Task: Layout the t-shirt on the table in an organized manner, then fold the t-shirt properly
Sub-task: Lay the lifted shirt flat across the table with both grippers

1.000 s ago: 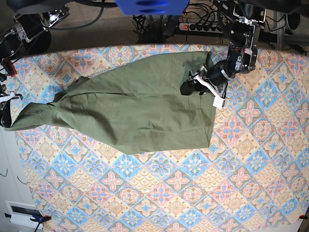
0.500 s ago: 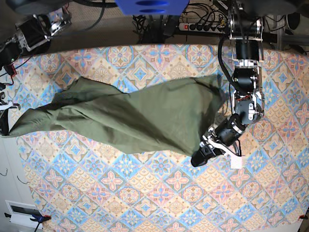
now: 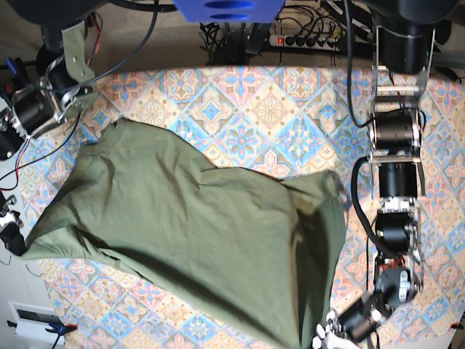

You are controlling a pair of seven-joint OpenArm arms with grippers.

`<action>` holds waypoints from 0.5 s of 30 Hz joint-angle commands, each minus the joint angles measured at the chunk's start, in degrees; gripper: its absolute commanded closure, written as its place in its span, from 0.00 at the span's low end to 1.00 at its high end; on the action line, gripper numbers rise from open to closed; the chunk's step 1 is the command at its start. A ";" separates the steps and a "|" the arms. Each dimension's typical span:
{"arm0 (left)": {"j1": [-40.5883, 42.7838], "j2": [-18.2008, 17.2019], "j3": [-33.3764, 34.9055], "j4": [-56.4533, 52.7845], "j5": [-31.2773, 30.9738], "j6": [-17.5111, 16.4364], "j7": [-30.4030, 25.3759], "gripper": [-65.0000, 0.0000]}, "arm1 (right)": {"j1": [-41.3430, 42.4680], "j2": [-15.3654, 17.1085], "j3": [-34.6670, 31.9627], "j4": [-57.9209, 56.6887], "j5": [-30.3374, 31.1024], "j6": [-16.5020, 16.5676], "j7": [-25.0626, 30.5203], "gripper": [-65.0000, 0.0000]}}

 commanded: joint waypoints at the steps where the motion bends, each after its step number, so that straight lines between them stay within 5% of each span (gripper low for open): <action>1: -5.76 -0.15 0.38 -1.09 -0.85 -0.52 -1.65 1.00 | 3.66 1.97 -1.52 -0.93 1.61 0.28 2.02 0.99; 8: -23.78 1.34 3.90 -13.05 -0.85 -0.61 -6.66 1.00 | 25.29 4.00 -9.96 -15.79 -1.91 0.28 4.75 0.99; 15: -25.07 -2.70 3.63 -14.02 -4.19 -1.75 -4.11 1.00 | 40.06 5.32 -14.62 -20.01 -4.72 0.28 5.01 0.99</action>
